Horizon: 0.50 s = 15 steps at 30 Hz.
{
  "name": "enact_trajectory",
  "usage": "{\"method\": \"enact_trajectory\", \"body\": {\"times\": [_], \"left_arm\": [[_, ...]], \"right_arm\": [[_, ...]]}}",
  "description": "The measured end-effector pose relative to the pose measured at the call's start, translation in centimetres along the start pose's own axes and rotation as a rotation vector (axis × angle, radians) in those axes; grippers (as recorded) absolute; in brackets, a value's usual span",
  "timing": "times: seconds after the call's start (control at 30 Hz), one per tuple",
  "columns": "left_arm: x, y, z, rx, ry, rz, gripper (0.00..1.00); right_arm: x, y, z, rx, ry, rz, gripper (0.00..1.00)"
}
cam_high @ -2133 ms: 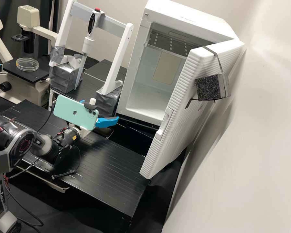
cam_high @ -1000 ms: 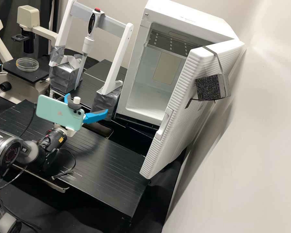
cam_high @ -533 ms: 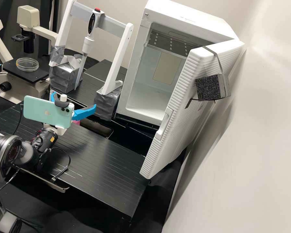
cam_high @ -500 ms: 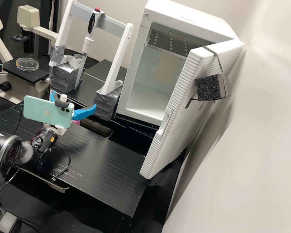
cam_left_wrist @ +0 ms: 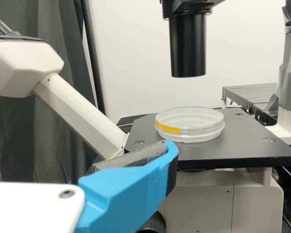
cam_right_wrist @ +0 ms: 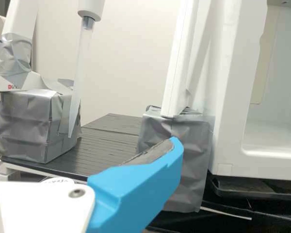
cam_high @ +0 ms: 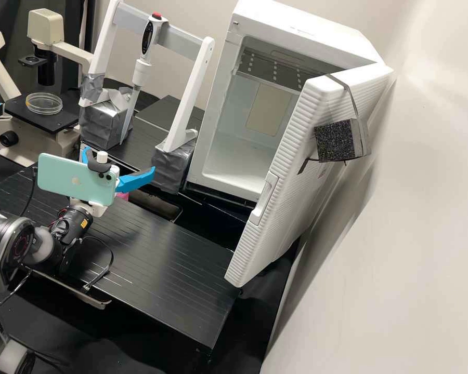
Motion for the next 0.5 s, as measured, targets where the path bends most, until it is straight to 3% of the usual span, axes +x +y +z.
{"method": "enact_trajectory", "body": {"times": [0.5], "left_arm": [[0.0, 0.0, 0.0, 0.0, 0.0, 0.0, 1.0]], "right_arm": [[-0.31, -0.12, 0.12, 0.0, 0.0, 0.0, 1.0]]}}
